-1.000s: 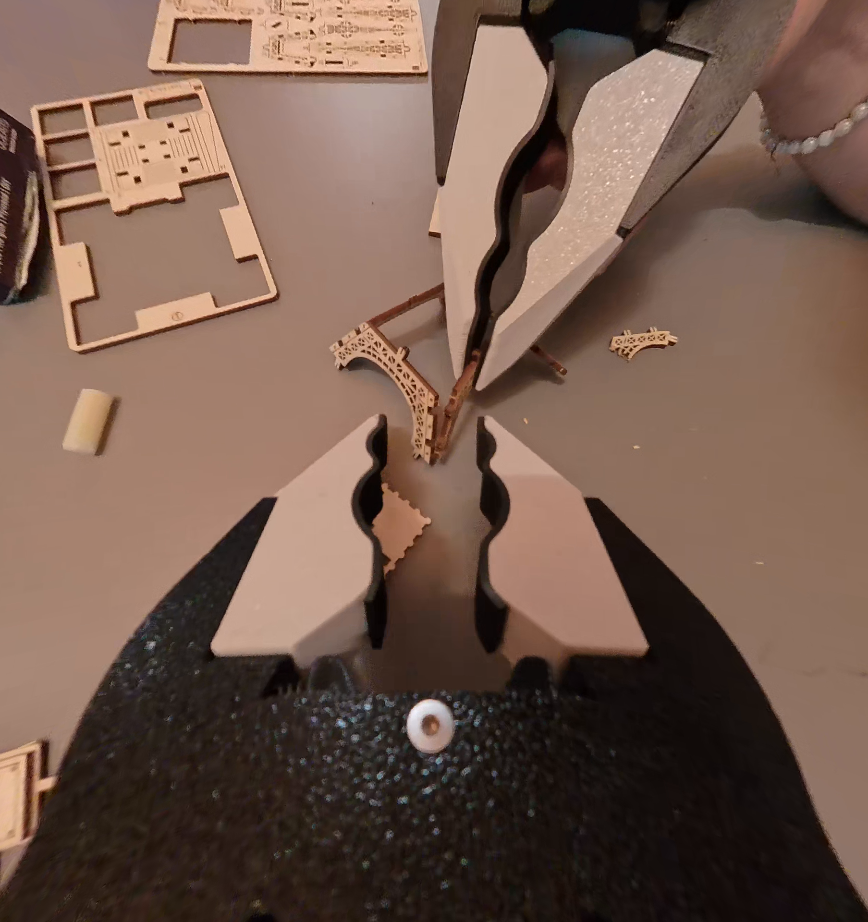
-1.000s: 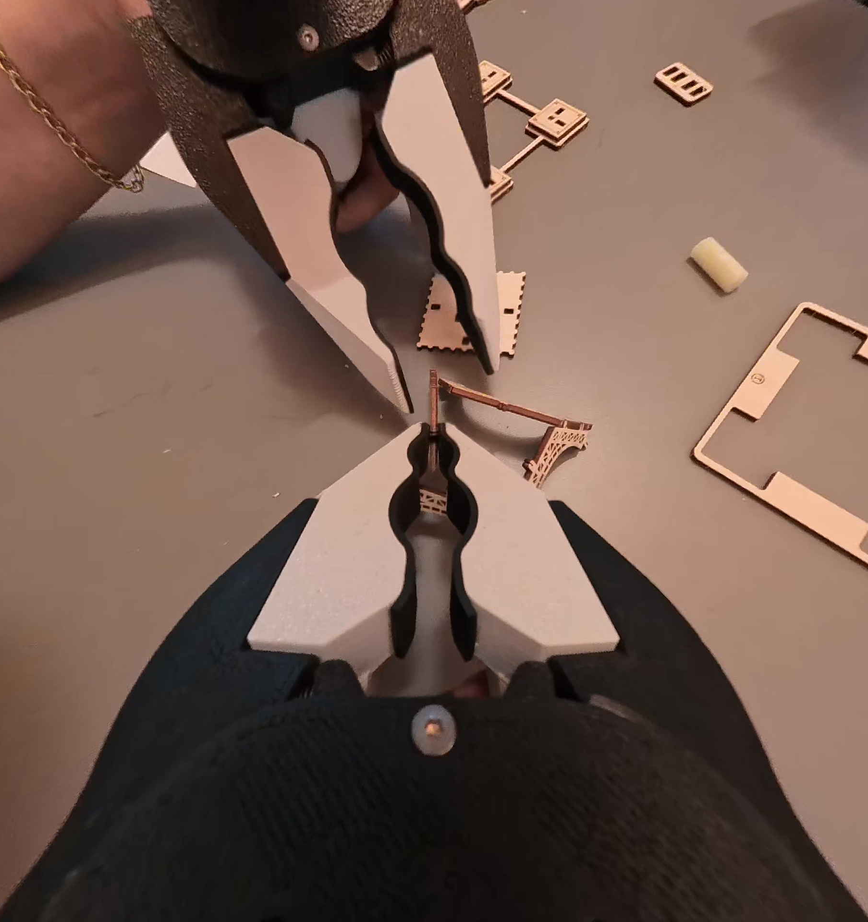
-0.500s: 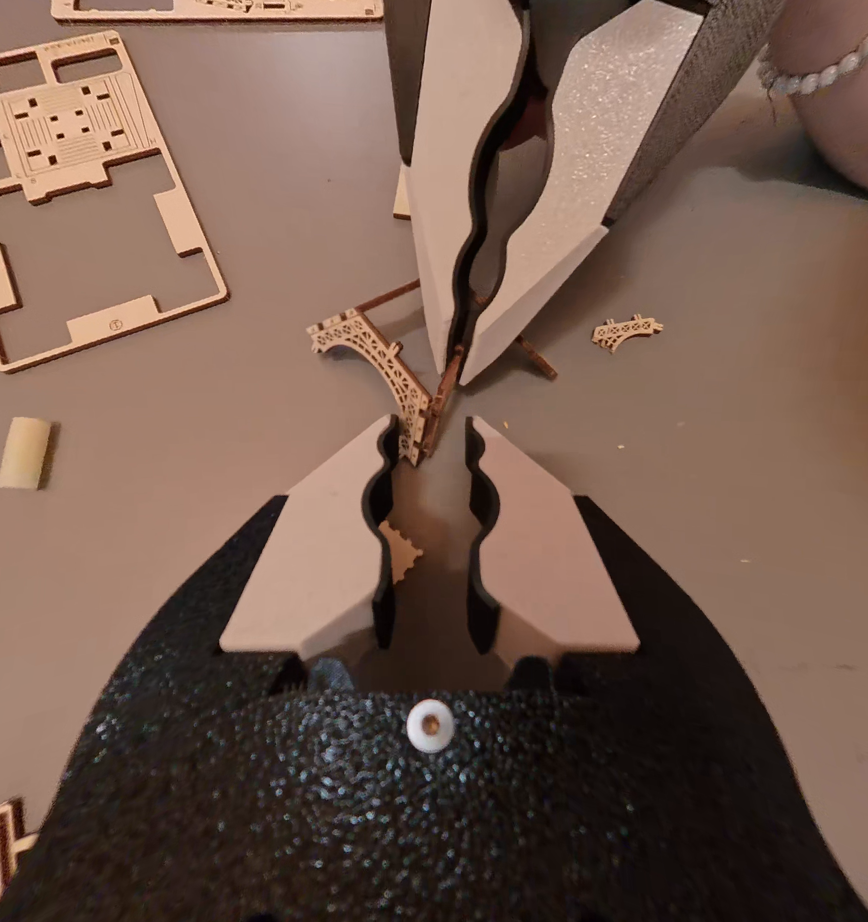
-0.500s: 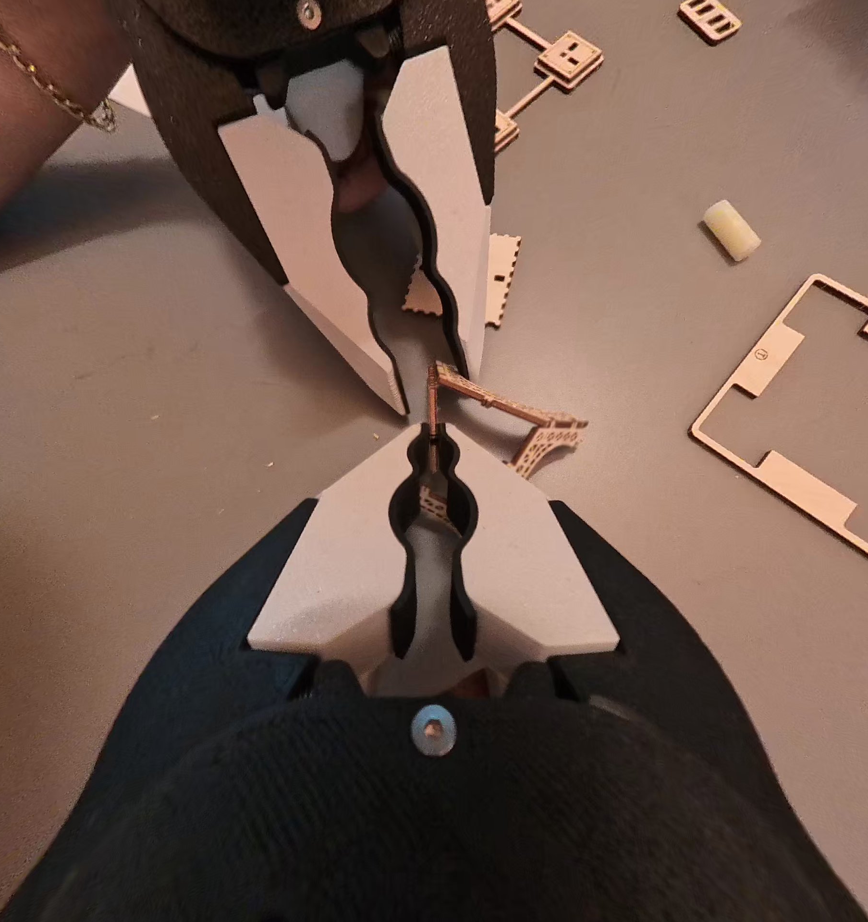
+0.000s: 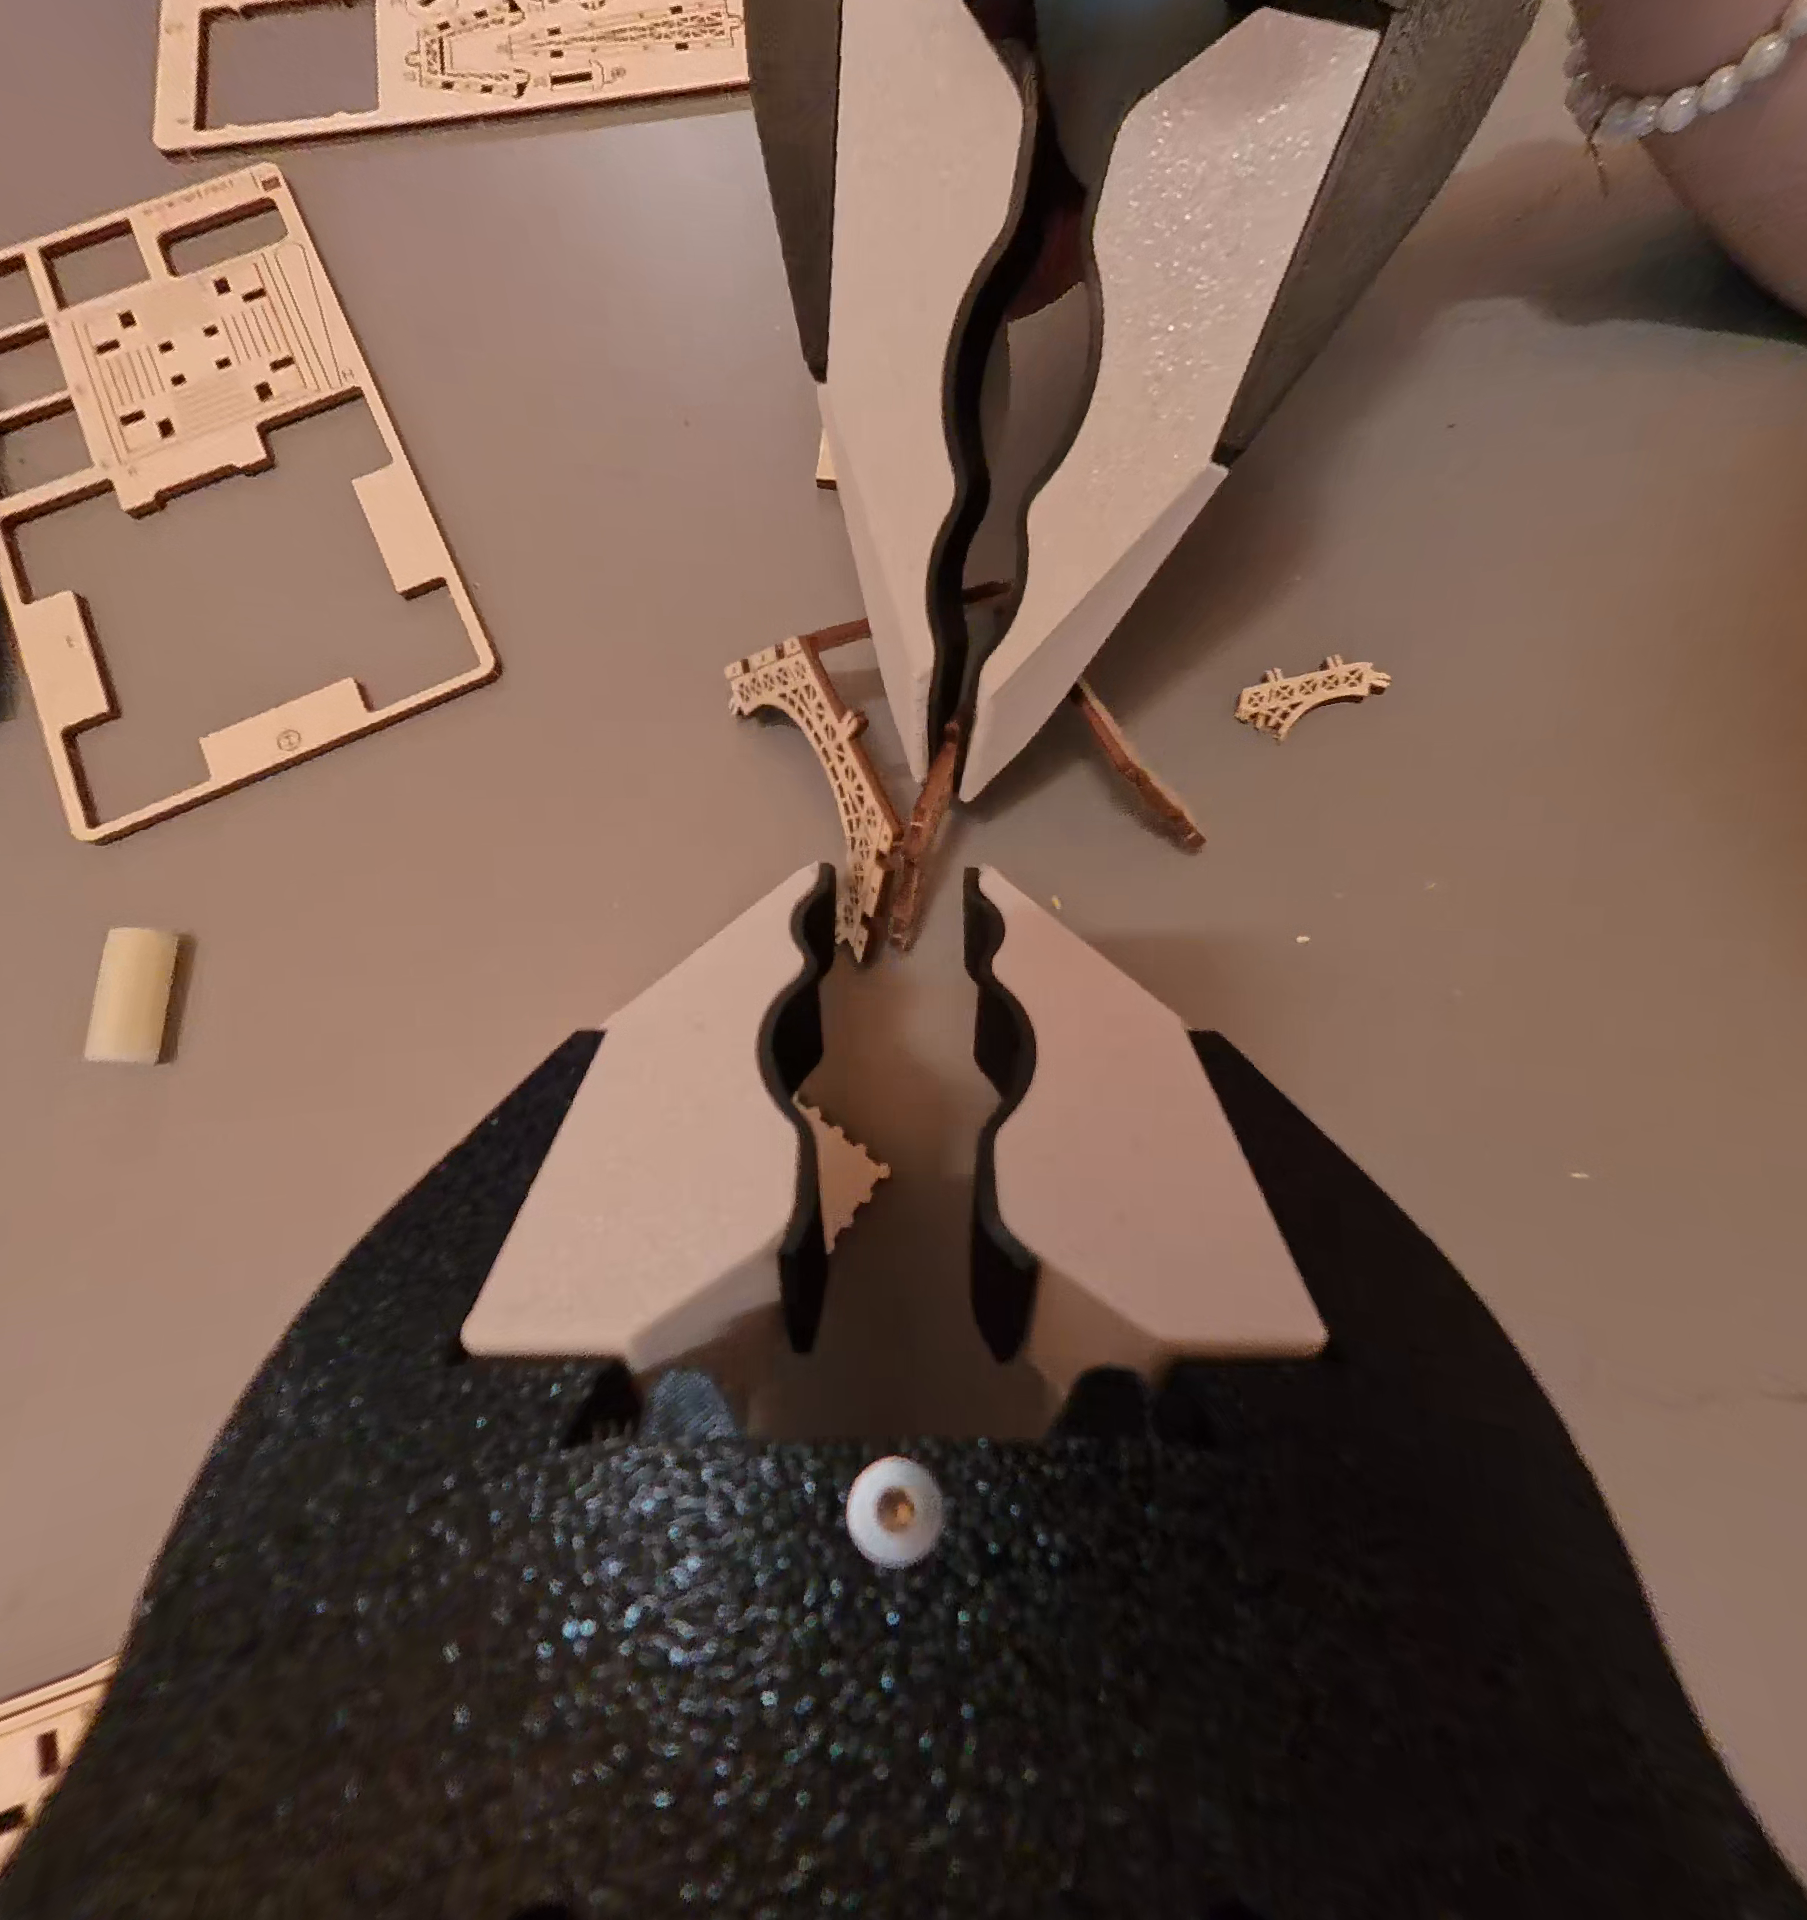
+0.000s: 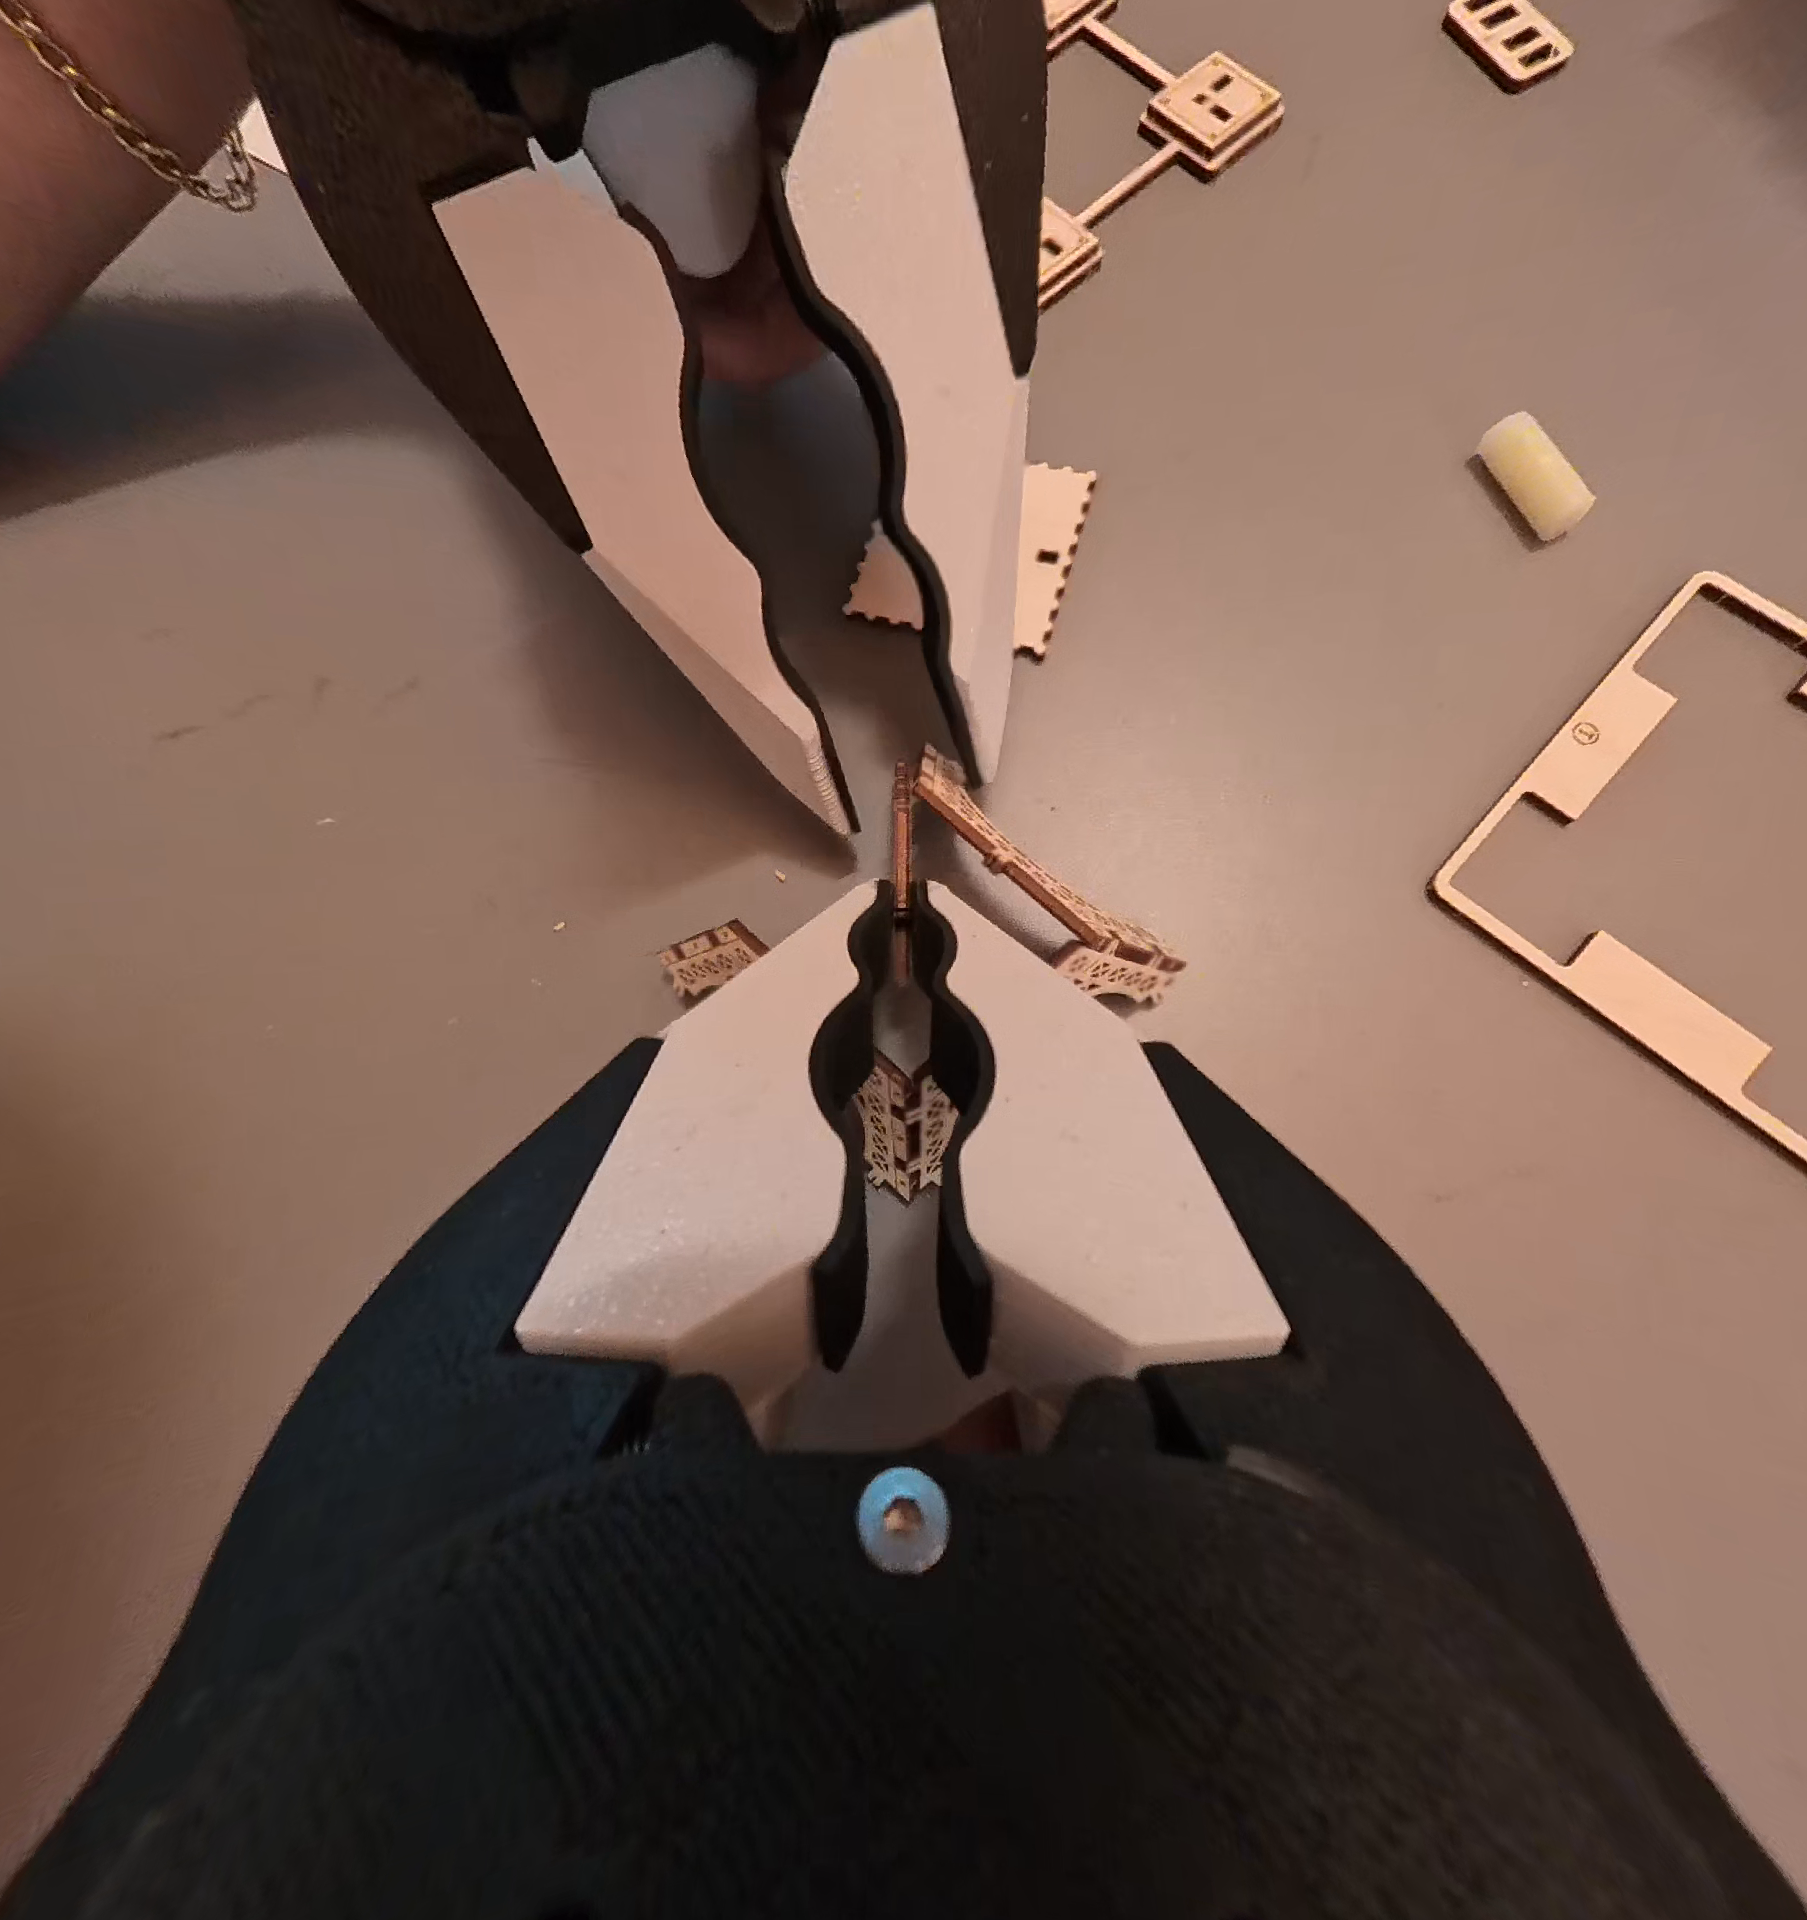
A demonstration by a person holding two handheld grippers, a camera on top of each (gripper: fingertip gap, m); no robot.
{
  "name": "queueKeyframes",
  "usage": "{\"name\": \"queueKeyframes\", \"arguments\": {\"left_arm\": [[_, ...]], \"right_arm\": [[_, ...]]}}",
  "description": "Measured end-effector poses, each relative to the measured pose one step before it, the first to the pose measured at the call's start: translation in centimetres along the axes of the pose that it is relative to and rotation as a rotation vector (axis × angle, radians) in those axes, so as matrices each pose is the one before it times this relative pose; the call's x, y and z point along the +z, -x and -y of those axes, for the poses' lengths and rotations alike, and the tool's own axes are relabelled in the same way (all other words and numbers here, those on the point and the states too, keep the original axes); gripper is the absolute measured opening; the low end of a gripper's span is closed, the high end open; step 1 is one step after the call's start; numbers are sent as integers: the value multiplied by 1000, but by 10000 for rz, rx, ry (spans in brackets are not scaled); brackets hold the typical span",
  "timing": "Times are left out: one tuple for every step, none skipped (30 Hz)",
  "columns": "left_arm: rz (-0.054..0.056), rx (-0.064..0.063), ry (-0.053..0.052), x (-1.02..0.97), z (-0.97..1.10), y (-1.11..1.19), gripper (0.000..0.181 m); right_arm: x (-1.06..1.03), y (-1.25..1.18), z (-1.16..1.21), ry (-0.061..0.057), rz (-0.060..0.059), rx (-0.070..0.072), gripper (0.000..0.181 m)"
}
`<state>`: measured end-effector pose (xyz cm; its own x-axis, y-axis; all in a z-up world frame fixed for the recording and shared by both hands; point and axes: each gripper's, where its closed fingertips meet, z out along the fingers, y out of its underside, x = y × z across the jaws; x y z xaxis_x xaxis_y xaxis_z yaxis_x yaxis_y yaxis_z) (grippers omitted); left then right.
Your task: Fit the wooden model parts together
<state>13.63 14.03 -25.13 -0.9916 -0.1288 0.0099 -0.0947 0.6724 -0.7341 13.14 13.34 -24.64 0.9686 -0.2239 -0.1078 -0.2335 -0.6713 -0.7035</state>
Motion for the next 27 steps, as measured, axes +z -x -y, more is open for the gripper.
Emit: {"name": "queueKeyframes", "arguments": {"left_arm": [[-63,-36,22,0,-83,-70,23],[-49,-45,-12,-18,-74,-19,25],[-11,-61,-61,-46,-19,61,26],[-43,-83,-108,-89,76,34,26],[-53,-95,-175,-113,206,14,26],[-46,-100,-231,-119,283,44,26],[11,-103,-233,-104,282,152,25],[36,-105,-179,-50,186,213,24],[14,-113,-69,25,-11,192,24],[-94,-115,16,69,-128,-9,23],[-105,-49,118,69,-254,-116,23],[-77,55,176,53,-322,-156,22],[-50,116,181,23,-299,-189,20],[-46,125,115,-2,-163,-201,20],[13,111,31,-22,0,-93,18],[69,101,2,-14,64,17,15],[56,79,6,-2,63,23,13],[51,56,29,-11,28,32,13],[101,79,41,-19,25,107,14],[115,117,28,-38,20,107,16],[114,151,32,-45,12,100,18],[146,152,65,-45,-34,125,19],[111,143,99,-27,-80,87,21],[81,130,77,9,-69,55,21],[79,109,3,62,37,57,20],[36,51,-76,110,110,28,18],[-89,-34,-104,108,124,-132,19]], "right_arm": [[43,-11,-82,22,4,16,0],[12,5,-11,-7,1,12,0],[-1,21,4,-11,6,-6,0],[6,-2,3,-1,-11,-12,0],[15,9,-7,8,3,-11,0],[39,32,-9,3,16,-18,0],[35,45,-4,5,11,-24,0],[46,40,-11,9,7,-37,1],[30,47,-22,22,11,-37,1],[33,-28,-42,42,-28,-11,0],[17,-8,-9,16,-11,3,0],[-6,-5,60,-30,-9,37,0],[-7,-11,103,-65,-16,92,0],[6,-31,171,-105,-10,154,0],[-4,20,214,-131,25,176,0],[3,123,232,-143,90,176,0],[11,168,204,-128,114,177,1],[28,128,77,-53,86,147,0],[31,-3,-59,28,-2,92,1],[1,-78,-128,65,-71,42,1],[-20,-81,-125,55,-65,34,1],[-34,-51,-42,-2,-27,68,1],[-28,-36,35,-43,6,94,1],[-43,-44,35,-44,7,69,1],[-30,-31,-30,-6,0,58,1],[2,-45,-102,39,-4,57,1],[31,-60,-153,75,-19,14,1]]}}
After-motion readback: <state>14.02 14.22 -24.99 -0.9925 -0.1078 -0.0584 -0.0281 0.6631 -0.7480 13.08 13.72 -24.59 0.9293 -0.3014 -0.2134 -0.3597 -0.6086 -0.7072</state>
